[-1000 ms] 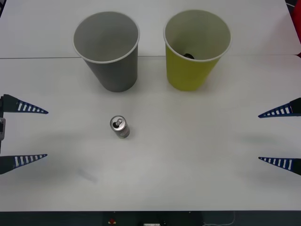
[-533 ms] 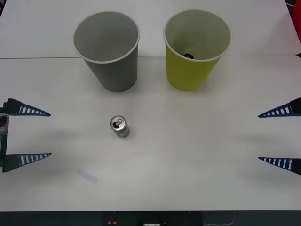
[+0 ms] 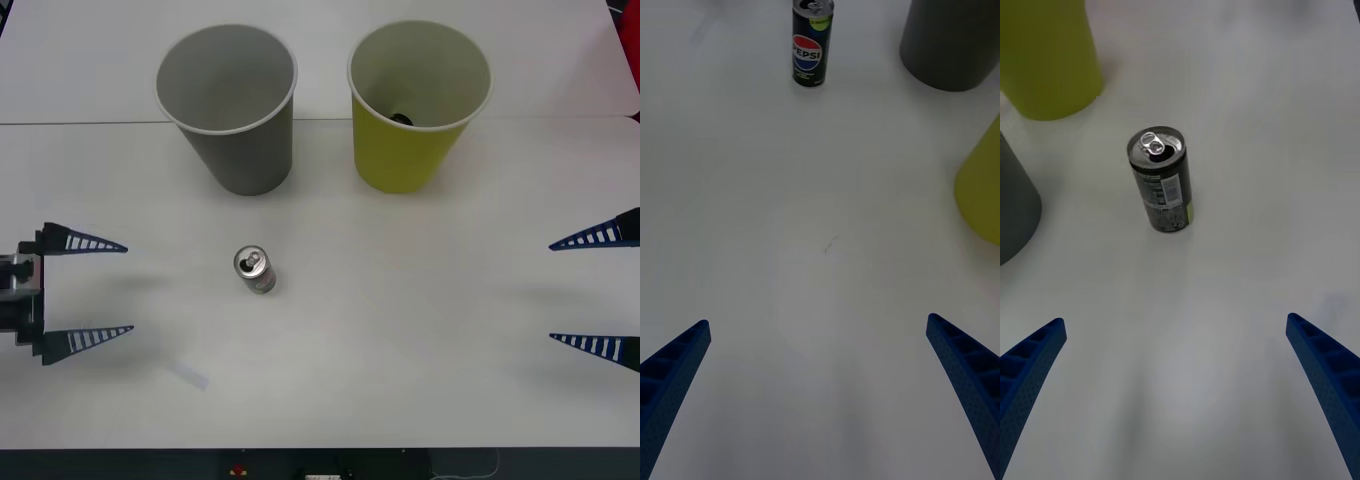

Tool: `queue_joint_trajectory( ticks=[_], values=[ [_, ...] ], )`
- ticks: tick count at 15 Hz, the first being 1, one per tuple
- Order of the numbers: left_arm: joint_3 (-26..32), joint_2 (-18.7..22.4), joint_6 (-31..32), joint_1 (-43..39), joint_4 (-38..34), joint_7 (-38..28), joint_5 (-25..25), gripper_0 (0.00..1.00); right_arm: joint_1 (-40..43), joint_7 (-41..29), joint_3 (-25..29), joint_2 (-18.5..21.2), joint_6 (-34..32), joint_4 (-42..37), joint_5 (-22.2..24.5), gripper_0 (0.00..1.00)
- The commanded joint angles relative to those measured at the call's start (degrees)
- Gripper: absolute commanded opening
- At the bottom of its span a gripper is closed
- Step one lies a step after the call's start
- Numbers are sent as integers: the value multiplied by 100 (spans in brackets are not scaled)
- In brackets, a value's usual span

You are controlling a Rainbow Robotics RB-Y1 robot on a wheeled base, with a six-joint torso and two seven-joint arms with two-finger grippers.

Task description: Put the can into the green bin and the plastic bottle into the gray bin

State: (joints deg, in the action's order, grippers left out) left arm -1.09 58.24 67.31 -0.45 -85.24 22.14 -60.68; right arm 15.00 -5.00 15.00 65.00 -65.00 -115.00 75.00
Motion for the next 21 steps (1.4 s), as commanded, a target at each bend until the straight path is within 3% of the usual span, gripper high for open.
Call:
queue_joint_trajectory(
  ticks=[1, 13, 21],
  values=[
    [-49, -349, 19, 141, 333, 194, 12, 100, 0, 0, 0, 0, 0, 0, 0, 100],
    [-621, -1500, 54, 994, 1713, 422, 241, 100, 0, 0, 0, 0, 0, 0, 0, 100],
    [-796, -2142, -289, 1135, 1774, 440, 206, 100, 0, 0, 0, 0, 0, 0, 0, 100]
  ],
)
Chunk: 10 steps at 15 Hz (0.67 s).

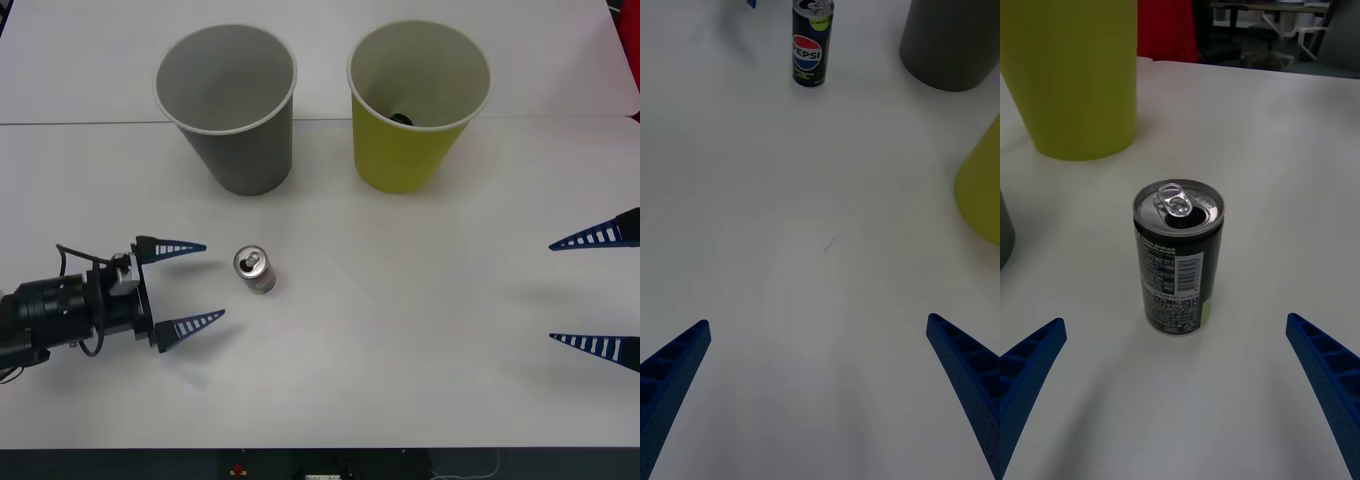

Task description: Put the can into the green bin and the plastic bottle into the gray bin

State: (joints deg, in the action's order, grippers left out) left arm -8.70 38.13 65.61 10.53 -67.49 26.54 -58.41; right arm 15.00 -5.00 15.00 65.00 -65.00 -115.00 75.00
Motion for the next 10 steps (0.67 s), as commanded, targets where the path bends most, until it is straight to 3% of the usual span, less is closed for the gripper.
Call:
queue_joint_trajectory(
  ticks=[1, 10],
  values=[
    [-88, -165, -241, 54, -10, 0, -30, 100, 0, 0, 0, 0, 0, 0, 0, 100],
    [-712, -534, -1067, 353, -1, -9, -30, 100, 0, 0, 0, 0, 0, 0, 0, 100]
  ],
)
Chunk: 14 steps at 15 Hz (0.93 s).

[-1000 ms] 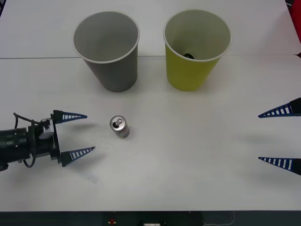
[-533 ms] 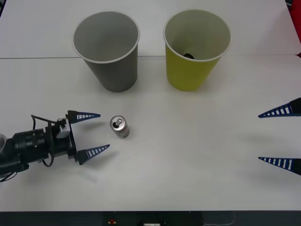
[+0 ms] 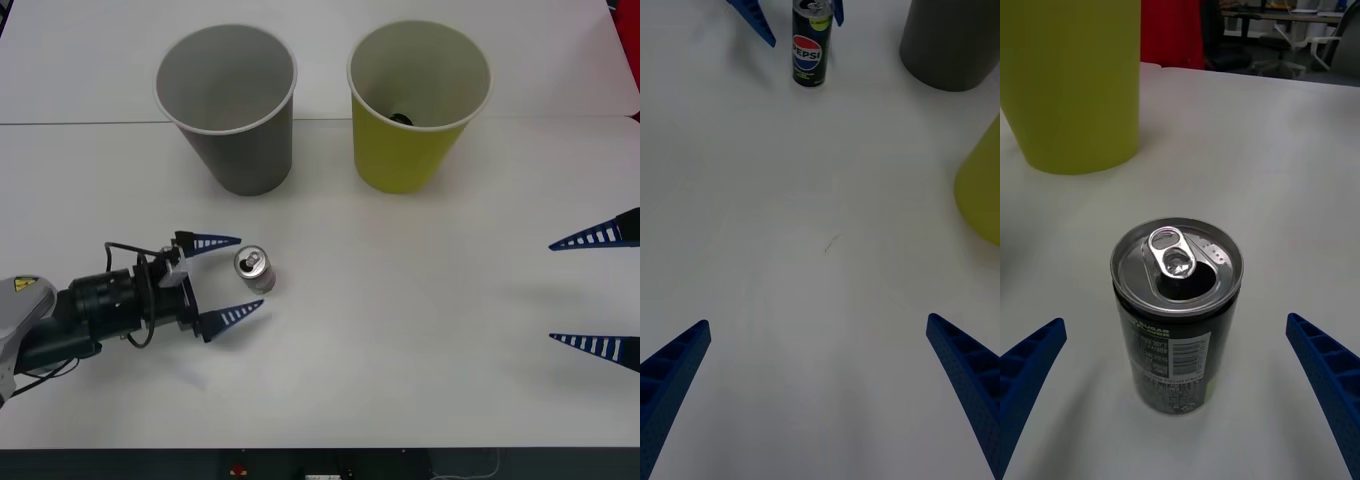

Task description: Put the can into the green bin and the plastic bottle into the gray bin

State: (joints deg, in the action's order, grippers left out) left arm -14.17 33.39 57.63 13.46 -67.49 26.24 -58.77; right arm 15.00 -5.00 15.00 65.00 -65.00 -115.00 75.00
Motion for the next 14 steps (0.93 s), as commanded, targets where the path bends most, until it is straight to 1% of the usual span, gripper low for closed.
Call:
queue_joint_trajectory(
  ticks=[1, 7, 8, 9, 14],
  values=[
    [-217, -96, -384, 86, -1, 22, 6, 100, 0, 0, 0, 0, 0, 0, 0, 100],
    [-349, -245, -569, 122, -1, 31, -21, 99, 0, 0, 0, 0, 0, 0, 0, 100],
    [-349, -245, -578, 130, -1, 31, -38, 73, 0, 0, 0, 0, 0, 0, 0, 100],
    [-349, -245, -578, 130, -1, 31, -47, 0, 0, 0, 0, 0, 0, 0, 0, 100],
    [-349, -245, -578, 130, -1, 31, -65, 0, 0, 0, 0, 0, 0, 0, 0, 100]
  ],
)
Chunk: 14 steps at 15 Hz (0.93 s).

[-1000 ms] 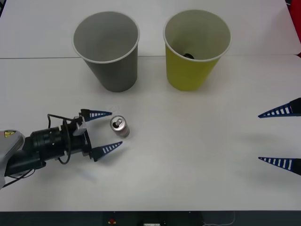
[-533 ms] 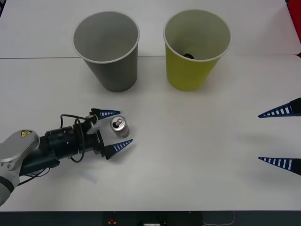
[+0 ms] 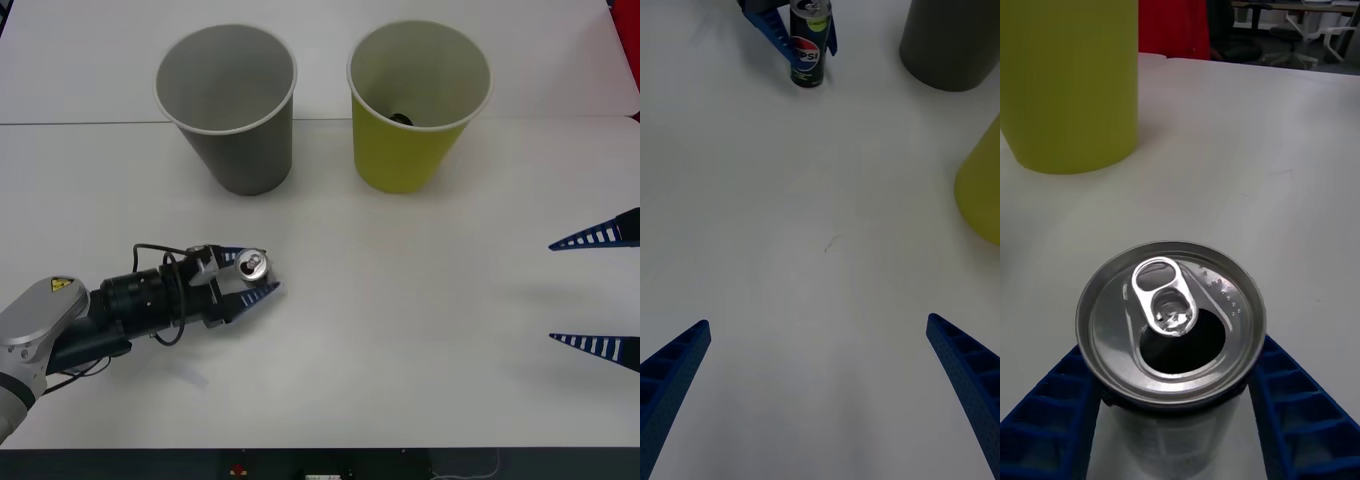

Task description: Put the can into the green bin and the plastic bottle into the gray bin

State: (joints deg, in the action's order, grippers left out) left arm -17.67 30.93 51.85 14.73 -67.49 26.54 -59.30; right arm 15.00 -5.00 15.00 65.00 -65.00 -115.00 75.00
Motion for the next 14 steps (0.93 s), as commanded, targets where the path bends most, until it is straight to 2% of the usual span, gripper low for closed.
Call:
queue_joint_trajectory(
  ticks=[1, 5, 9, 12, 14],
  values=[
    [0, 0, 0, -5, -1, 0, -11, 0, 0, 0, 0, 0, 0, 0, 0, 100],
    [0, 62, 158, -5, -1, -62, -20, 0, 0, 0, 0, 0, 0, 0, 0, 100],
    [9, 326, 264, -58, -221, -237, -11, 0, 0, 0, 0, 0, 0, 0, 0, 100],
    [27, 616, 237, -356, -1029, -1257, -213, 0, 0, 0, 0, 0, 0, 0, 0, 100],
    [202, 765, 167, -647, -1908, -2206, -679, 0, 0, 0, 0, 0, 0, 0, 0, 100]
  ],
)
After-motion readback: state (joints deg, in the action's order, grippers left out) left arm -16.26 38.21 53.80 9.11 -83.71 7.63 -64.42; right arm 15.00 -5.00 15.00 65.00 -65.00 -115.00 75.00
